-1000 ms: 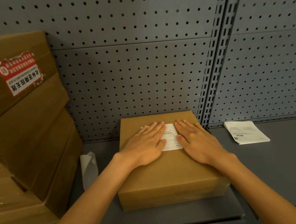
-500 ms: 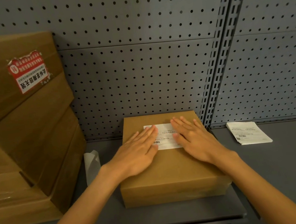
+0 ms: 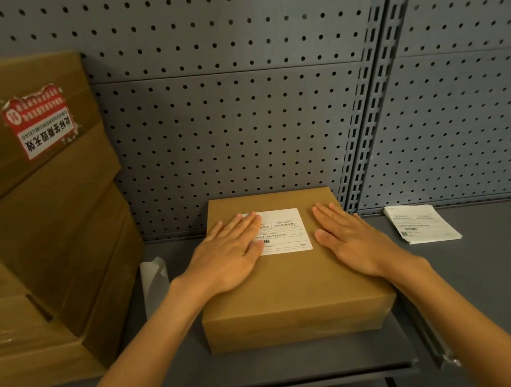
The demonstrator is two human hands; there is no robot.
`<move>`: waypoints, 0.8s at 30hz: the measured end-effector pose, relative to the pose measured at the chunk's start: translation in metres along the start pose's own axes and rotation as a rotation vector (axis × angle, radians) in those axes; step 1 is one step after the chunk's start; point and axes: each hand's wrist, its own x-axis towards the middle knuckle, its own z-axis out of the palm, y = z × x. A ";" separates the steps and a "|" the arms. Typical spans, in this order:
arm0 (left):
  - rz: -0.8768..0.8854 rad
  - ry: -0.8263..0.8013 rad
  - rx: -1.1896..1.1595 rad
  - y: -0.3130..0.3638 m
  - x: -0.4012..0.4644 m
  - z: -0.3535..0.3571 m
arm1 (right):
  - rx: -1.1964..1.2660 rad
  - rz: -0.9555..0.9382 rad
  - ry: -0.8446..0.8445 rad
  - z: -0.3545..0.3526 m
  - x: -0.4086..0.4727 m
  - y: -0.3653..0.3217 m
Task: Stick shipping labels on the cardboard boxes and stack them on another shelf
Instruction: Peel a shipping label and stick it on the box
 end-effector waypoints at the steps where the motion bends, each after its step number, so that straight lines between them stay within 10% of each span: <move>1: -0.017 0.012 -0.015 -0.001 0.000 0.001 | 0.051 -0.005 0.013 0.000 0.000 -0.001; 7: -0.261 0.296 -0.609 -0.015 -0.013 0.002 | 0.733 0.144 0.238 -0.004 -0.020 -0.004; 12: -0.587 0.169 -1.367 -0.018 -0.034 0.013 | 1.195 0.431 0.090 0.008 -0.036 0.007; 24: -0.518 0.057 -1.670 -0.012 -0.053 0.025 | 1.426 0.459 0.011 0.017 -0.054 -0.006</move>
